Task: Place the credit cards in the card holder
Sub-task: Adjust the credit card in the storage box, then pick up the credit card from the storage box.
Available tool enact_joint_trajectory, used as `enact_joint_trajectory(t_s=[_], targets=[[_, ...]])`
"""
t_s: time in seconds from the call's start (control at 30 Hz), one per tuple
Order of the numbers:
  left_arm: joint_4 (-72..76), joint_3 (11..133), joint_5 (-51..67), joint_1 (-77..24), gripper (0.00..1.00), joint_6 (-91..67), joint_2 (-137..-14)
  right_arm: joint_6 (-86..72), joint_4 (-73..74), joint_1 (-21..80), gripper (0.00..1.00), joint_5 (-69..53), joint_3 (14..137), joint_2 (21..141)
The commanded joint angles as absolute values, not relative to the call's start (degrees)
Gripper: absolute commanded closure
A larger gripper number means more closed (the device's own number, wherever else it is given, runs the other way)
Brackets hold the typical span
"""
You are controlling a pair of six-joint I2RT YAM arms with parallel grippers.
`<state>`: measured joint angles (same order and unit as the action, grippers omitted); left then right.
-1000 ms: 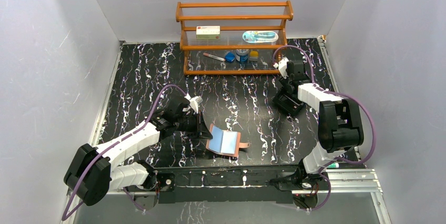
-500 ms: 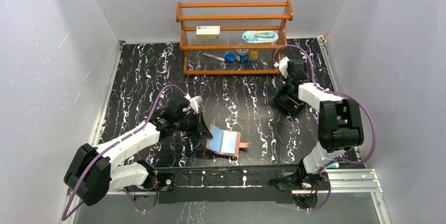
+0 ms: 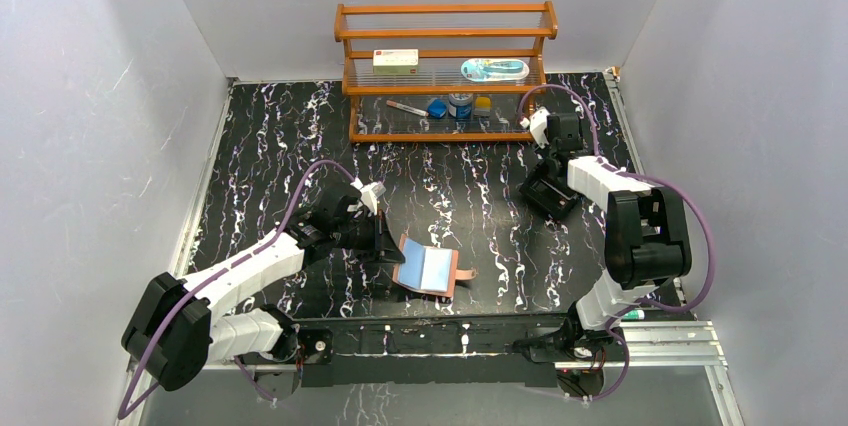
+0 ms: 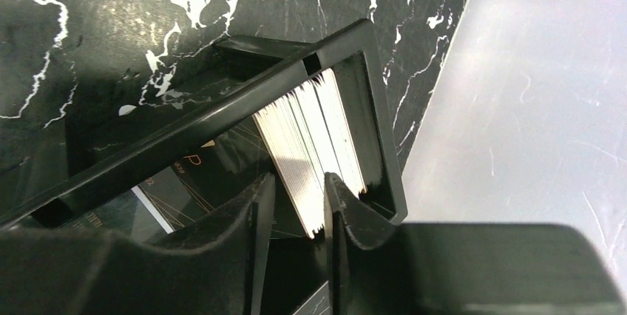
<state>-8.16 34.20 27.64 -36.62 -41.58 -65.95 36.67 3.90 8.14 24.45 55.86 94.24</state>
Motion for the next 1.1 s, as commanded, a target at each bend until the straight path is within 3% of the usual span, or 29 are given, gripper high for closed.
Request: enact_joint_trajectory(t_s=[0.0,0.13,0.33,1.07], targets=[[-7.7,34.1,29.2,-36.9,1.0,-41.7,-65.3,35.5,5.6,7.7,0.56,19.3,58.7,92.9],[-7.9,34.2,29.3,-36.9,1.0,-41.7,-65.2,37.0,5.5,7.7,0.41,19.2,58.8,94.3],[-8.8,34.4,28.9,-36.9,1.0,-41.2,-64.8,38.9,4.8,7.6,0.37,22.2,59.5,97.2],[-8.8,34.6,28.7,-36.9,1.0,-41.0,-65.6,39.6,3.3,6.9,0.62,26.2,60.1,96.3]])
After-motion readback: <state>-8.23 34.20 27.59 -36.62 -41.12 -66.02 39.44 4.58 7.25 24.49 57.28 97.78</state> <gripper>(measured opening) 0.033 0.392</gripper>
